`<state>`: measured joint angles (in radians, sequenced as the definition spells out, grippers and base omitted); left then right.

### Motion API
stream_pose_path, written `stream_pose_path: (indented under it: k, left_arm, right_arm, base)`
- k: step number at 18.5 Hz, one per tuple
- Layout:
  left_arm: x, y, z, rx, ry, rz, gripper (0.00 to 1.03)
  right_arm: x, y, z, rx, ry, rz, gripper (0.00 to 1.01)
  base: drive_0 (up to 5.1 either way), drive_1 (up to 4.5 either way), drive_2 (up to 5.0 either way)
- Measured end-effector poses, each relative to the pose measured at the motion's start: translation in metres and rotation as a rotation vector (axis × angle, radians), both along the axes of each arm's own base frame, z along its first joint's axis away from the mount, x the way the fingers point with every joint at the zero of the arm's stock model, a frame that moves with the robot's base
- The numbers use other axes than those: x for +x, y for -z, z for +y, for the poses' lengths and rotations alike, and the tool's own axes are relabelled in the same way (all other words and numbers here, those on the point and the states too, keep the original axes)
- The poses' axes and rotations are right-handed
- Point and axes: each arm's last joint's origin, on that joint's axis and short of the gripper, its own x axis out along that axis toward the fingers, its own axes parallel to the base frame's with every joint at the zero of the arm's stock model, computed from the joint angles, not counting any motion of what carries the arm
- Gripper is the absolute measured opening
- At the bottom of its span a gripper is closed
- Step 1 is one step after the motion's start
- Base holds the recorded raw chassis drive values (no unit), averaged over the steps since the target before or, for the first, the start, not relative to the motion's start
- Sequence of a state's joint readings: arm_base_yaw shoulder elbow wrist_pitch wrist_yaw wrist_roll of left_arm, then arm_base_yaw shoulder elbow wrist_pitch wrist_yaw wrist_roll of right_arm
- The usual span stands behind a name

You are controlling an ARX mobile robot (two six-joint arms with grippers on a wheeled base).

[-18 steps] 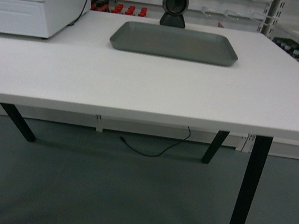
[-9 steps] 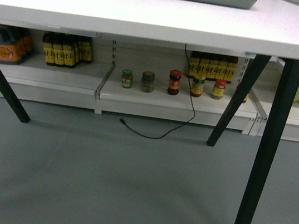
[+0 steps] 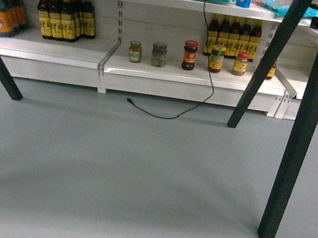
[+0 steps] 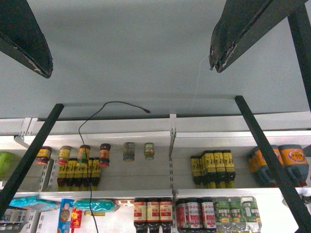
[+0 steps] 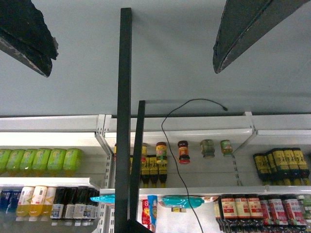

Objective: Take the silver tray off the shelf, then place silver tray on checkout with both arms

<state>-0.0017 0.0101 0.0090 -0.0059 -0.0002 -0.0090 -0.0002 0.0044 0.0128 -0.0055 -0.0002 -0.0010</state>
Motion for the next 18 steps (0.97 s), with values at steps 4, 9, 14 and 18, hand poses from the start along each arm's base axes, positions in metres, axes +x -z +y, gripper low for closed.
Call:
stream_pose_path:
  k: [4, 9, 14, 18]
  left_arm:
    - [0.0000, -0.0001, 0.0000, 0.000, 0.000, -0.001, 0.98]
    - [0.0000, 0.0000, 0.0000, 0.000, 0.000, 0.000, 0.98]
    - [0.0000, -0.0001, 0.0000, 0.000, 0.000, -0.001, 0.98]
    - [0.0000, -0.0001, 0.0000, 0.000, 0.000, -0.001, 0.98]
  right_arm:
    - [0.0000, 0.0000, 0.0000, 0.000, 0.000, 0.000, 0.98]
    - [0.0000, 0.0000, 0.0000, 0.000, 0.000, 0.000, 0.98]
    - [0.0000, -0.0001, 0.0000, 0.000, 0.000, -0.001, 0.98]
    - [0.0000, -0.0001, 0.0000, 0.000, 0.000, -0.001, 0.98]
  base:
    - [0.0, 0.00, 0.0]
    - [0.0, 0.00, 0.0]
    - [0.0, 0.00, 0.0]
    - [0.0, 0.00, 0.0]
